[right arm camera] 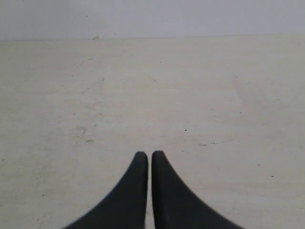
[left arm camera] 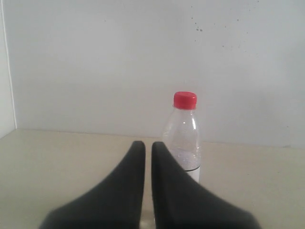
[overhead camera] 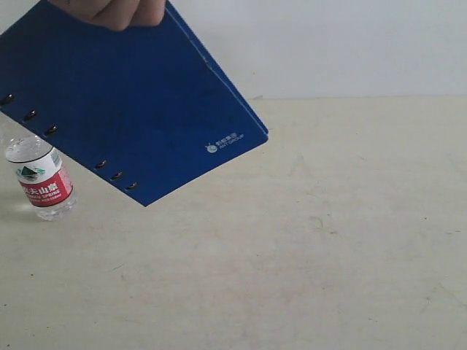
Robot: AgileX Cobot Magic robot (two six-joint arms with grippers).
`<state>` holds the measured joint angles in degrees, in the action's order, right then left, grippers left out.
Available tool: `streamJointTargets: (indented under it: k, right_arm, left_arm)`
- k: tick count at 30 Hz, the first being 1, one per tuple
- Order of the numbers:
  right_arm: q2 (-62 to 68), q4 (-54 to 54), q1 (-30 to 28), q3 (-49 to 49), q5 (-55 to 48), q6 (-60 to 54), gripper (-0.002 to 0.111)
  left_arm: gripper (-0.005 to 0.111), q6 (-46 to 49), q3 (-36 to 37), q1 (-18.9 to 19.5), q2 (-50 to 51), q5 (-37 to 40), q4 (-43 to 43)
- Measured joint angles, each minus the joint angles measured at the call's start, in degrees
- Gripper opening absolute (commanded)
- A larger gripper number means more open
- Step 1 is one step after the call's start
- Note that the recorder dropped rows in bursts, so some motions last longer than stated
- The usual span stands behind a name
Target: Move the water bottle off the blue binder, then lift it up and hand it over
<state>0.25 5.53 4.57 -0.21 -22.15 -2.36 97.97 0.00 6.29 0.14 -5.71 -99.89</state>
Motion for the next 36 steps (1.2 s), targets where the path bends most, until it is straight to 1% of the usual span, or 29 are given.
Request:
streamJointTargets:
  k: [19, 23, 24, 25, 27, 28, 30, 32, 33, 34, 35, 36]
  right_arm:
    - [0.0, 1.51, 0.0, 0.0, 0.22, 0.45, 0.0]
    - [0.0, 1.51, 0.0, 0.0, 0.22, 0.45, 0.0]
    - [0.0, 1.51, 0.0, 0.0, 0.22, 0.45, 0.0]
    - [0.0, 1.51, 0.0, 0.0, 0.22, 0.45, 0.0]
    - [0.0, 1.51, 0.0, 0.0, 0.22, 0.45, 0.0]
    - [0.0, 1.51, 0.0, 0.0, 0.22, 0.45, 0.0]
    - [0.0, 1.51, 0.0, 0.0, 0.22, 0.45, 0.0]
    - [0.0, 1.51, 0.0, 0.0, 0.22, 0.45, 0.0]
    - [0.0, 1.51, 0.0, 0.0, 0.22, 0.45, 0.0]
    - [0.0, 1.51, 0.0, 0.0, 0.22, 0.45, 0.0]
    - [0.0, 1.51, 0.0, 0.0, 0.22, 0.45, 0.0]
    - [0.0, 1.51, 0.0, 0.0, 0.22, 0.45, 0.0]
  left_arm:
    - [0.005, 0.0, 0.0, 0.0, 0.0, 0.0, 0.0]
    - [0.005, -4.25, 0.0, -1.16, 0.0, -0.27, 0.0]
    - [0.005, -6.0, -0.29, -1.57, 0.0, -0.44, 0.59]
    - [0.005, -8.97, -0.98, -2.02, -0.1, -0.81, 3.09]
    - [0.005, -17.77, -2.88, -2.49, -0.14, -1.04, 12.47]
    - [0.005, -26.71, -3.94, -2.61, -0.14, -1.17, 20.17]
    - [0.005, -46.0, -4.98, -2.73, -0.14, -2.0, 39.93]
    - [0.005, -72.14, -4.41, -2.73, -0.1, -2.52, 60.33]
    - [0.005, -94.39, -2.69, -2.73, -0.1, -1.28, 76.77]
    - [0.005, -104.46, -1.61, -2.73, -0.1, 0.4, 84.92]
    - [0.005, -112.25, -0.96, -2.73, -0.1, 3.3, 92.3]
    - [0.005, -117.68, -0.66, -2.73, -0.1, 6.73, 97.38]
